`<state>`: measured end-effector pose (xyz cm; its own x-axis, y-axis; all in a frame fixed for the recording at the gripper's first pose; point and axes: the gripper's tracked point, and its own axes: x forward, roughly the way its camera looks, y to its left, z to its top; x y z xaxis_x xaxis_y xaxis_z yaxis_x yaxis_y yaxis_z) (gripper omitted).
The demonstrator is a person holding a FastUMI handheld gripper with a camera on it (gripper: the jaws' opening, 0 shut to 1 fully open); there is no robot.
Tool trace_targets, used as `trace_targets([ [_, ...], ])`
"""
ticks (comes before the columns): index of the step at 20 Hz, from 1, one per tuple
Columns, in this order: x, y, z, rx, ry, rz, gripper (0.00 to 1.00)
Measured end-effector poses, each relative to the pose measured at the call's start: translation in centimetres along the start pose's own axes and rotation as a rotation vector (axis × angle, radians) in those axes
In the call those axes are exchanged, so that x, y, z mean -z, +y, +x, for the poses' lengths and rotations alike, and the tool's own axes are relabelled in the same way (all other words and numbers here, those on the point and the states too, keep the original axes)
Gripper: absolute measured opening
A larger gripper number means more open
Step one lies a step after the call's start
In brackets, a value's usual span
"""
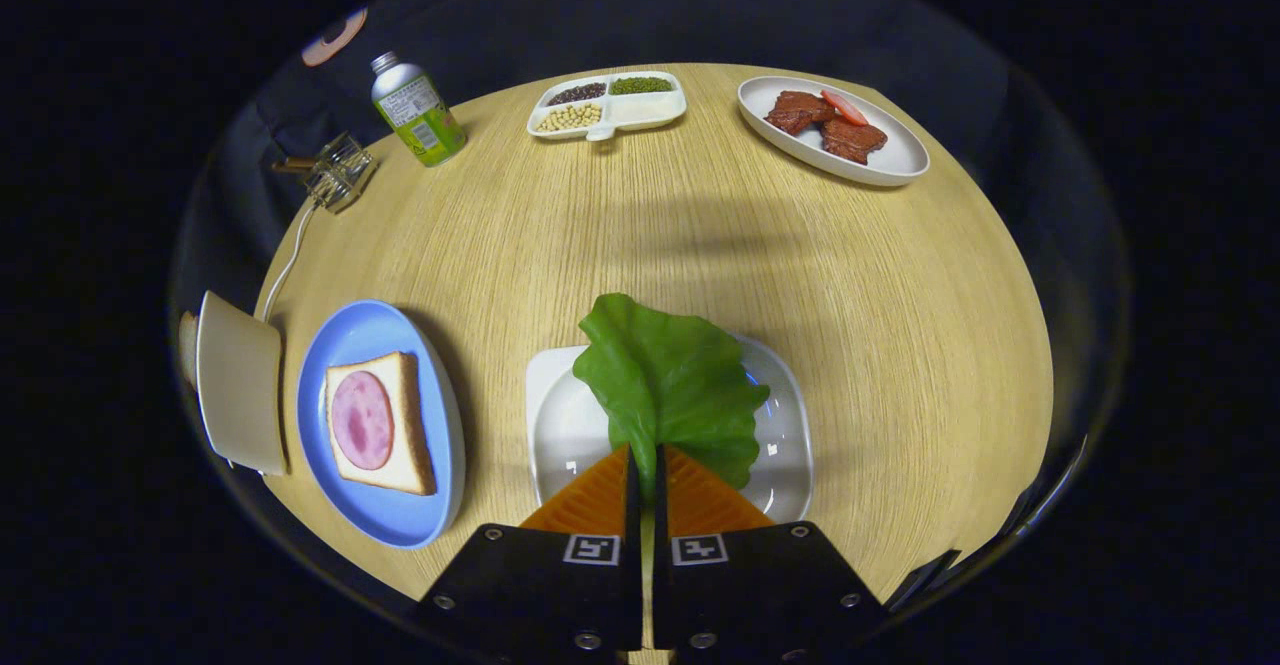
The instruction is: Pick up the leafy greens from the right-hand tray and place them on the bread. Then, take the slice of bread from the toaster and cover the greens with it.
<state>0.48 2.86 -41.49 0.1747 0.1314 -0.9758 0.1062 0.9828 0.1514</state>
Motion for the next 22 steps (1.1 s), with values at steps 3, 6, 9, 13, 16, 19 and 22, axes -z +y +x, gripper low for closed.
trace_targets([
  [3, -0.9, 1.0, -1.7, -0.043, -0.041, 0.007, 0.04],
  [6, -2.0, 2.2, -3.5, -0.077, -0.083, 0.002, 0.04],
  [9, -2.0, 4.0, -4.6, -0.111, -0.091, -0.03, 0.04],
  [13, -2.1, 7.2, -5.5, -0.161, -0.101, -0.075, 0.04],
  [16, -2.0, 9.5, -5.9, -0.204, -0.091, -0.088, 0.04],
  [19, -1.9, 11.4, -6.1, -0.228, -0.088, -0.11, 0.04],
  [22, -1.6, 12.8, -5.3, -0.229, -0.078, -0.131, 0.04],
])
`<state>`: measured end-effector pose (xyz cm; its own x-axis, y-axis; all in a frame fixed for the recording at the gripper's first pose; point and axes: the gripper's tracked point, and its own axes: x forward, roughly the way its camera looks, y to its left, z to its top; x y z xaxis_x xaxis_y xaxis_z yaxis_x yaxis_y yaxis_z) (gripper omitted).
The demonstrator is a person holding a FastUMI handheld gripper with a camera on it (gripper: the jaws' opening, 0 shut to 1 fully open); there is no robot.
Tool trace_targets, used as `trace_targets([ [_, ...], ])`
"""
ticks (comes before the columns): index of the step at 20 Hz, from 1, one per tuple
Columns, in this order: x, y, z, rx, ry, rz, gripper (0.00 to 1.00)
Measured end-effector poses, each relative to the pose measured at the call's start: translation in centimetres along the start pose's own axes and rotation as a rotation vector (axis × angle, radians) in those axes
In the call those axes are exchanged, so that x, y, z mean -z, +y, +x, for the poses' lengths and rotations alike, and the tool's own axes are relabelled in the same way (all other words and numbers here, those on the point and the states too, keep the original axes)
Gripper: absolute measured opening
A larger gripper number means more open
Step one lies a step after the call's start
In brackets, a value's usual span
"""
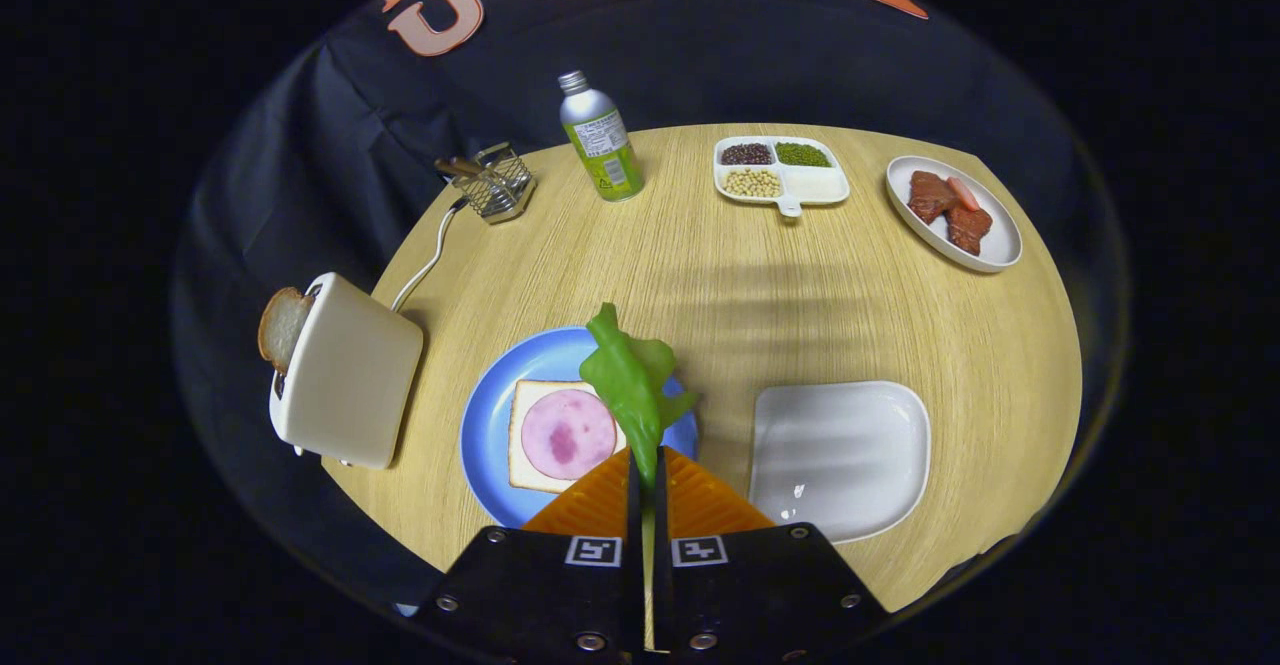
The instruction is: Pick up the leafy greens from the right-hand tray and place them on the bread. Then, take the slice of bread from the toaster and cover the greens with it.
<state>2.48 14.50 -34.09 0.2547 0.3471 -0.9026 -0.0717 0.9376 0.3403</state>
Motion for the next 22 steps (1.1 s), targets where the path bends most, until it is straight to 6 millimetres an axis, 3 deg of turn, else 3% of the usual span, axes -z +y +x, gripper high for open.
trace_targets([
  [13, 0.3, 5.0, 4.3, -0.016, 0.037, -0.063, 0.04],
  [19, 1.7, 6.1, 6.2, 0.013, 0.087, -0.108, 0.1],
  [22, 1.2, 6.3, 6.1, 0.019, 0.079, -0.098, 0.11],
])
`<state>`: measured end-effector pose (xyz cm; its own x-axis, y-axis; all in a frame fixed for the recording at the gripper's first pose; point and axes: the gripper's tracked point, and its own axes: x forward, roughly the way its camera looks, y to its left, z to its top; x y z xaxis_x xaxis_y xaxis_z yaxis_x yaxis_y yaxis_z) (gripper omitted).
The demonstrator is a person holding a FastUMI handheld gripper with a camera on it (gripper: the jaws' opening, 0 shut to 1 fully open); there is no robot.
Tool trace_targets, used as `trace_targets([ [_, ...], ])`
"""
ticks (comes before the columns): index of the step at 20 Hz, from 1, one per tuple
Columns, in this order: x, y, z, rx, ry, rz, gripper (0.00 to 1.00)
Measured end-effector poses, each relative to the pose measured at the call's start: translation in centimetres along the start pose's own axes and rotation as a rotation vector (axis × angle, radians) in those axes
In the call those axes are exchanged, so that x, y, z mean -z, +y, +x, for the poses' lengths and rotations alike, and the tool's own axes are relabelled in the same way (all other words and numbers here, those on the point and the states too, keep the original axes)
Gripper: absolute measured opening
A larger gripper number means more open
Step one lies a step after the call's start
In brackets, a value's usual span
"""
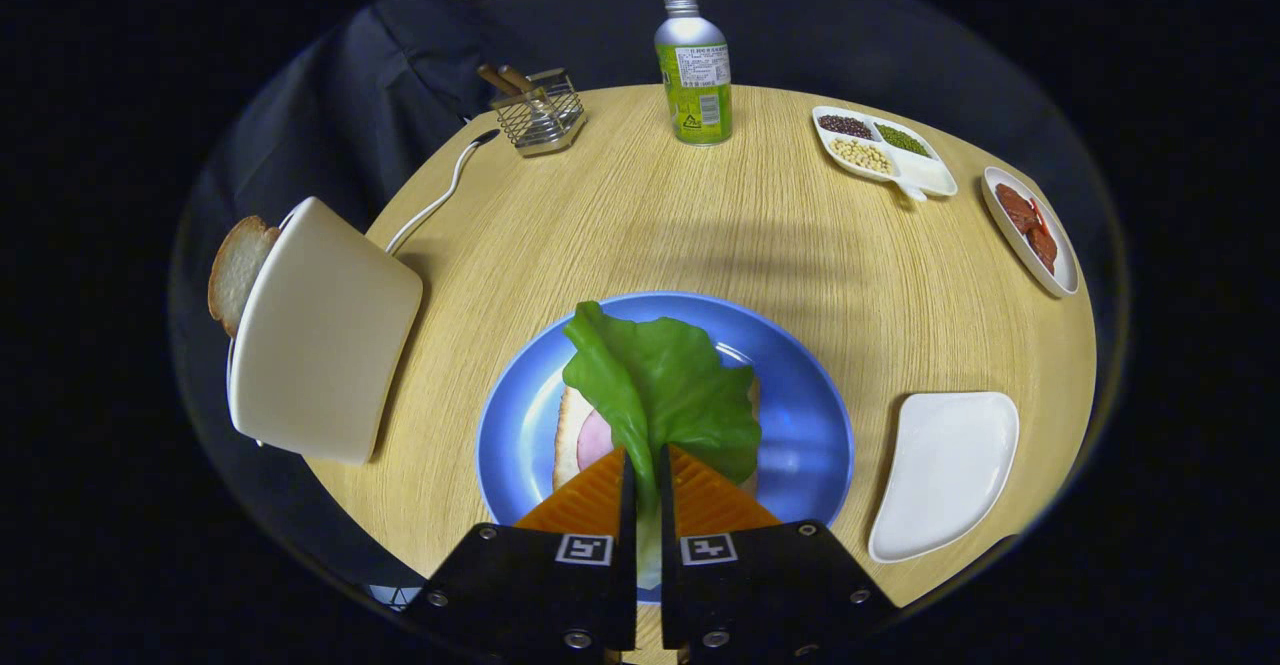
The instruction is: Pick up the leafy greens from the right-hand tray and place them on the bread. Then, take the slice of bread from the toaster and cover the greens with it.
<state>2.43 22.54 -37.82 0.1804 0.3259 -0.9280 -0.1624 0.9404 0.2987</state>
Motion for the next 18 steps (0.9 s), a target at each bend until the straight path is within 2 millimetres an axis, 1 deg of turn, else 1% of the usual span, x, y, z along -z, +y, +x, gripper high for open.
trace_targets([
  [2, -0.1, 0.1, -0.1, -0.006, 0.008, 0.009, 0.11],
  [4, -0.1, 0.6, 0.0, -0.019, 0.015, 0.014, 0.16],
  [7, -0.1, 0.8, -0.5, -0.017, 0.022, 0.006, 0.25],
  [9, -0.7, 0.9, -1.0, -0.011, 0.012, 0.019, 0.29],
  [16, -2.2, 1.2, -2.6, 0.014, -0.012, 0.011, 0.29],
  [18, -2.8, 1.9, -3.3, 0.005, -0.02, 0.017, 0.3],
])
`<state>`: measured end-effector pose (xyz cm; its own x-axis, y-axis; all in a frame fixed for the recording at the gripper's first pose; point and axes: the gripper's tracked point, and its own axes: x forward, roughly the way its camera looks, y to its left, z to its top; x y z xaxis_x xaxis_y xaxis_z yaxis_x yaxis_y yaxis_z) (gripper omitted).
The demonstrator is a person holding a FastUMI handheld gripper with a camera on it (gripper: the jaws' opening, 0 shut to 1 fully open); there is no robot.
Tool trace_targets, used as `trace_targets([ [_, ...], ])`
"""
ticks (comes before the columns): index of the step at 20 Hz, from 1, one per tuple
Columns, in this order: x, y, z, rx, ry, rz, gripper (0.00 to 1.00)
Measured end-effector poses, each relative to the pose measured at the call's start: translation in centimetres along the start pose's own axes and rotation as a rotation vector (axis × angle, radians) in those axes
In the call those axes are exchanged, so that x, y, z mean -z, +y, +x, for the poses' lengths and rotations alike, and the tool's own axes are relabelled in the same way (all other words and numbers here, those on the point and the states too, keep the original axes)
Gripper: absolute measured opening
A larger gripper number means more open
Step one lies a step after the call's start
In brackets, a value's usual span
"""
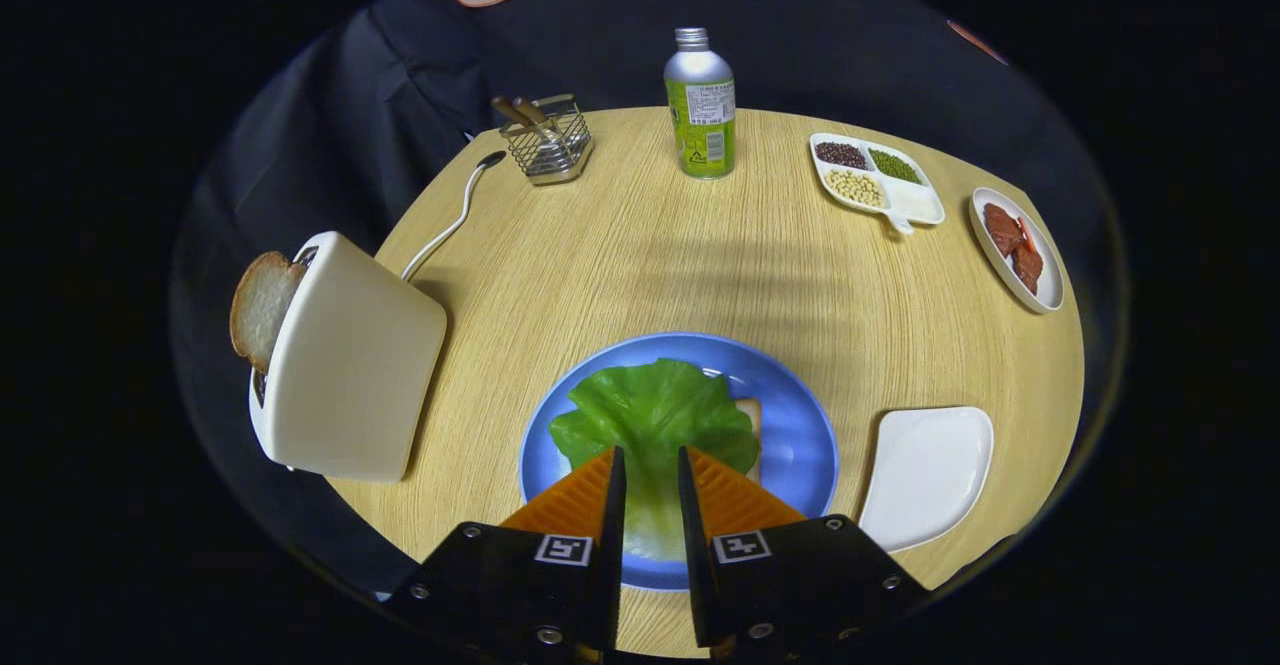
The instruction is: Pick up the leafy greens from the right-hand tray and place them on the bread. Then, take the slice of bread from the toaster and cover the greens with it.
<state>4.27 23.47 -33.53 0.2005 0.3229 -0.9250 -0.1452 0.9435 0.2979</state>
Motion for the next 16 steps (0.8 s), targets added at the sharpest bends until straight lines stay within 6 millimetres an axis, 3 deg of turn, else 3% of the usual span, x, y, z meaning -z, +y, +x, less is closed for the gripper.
trace_targets([
  [4, -2.2, 2.4, -2.7, -0.042, -0.06, -0.018, 0.3],
  [10, -5.3, 7.7, -7.4, -0.087, -0.122, -0.08, 0.42],
  [16, -8.1, 14.0, -10.5, -0.111, -0.166, -0.167, 0.62],
])
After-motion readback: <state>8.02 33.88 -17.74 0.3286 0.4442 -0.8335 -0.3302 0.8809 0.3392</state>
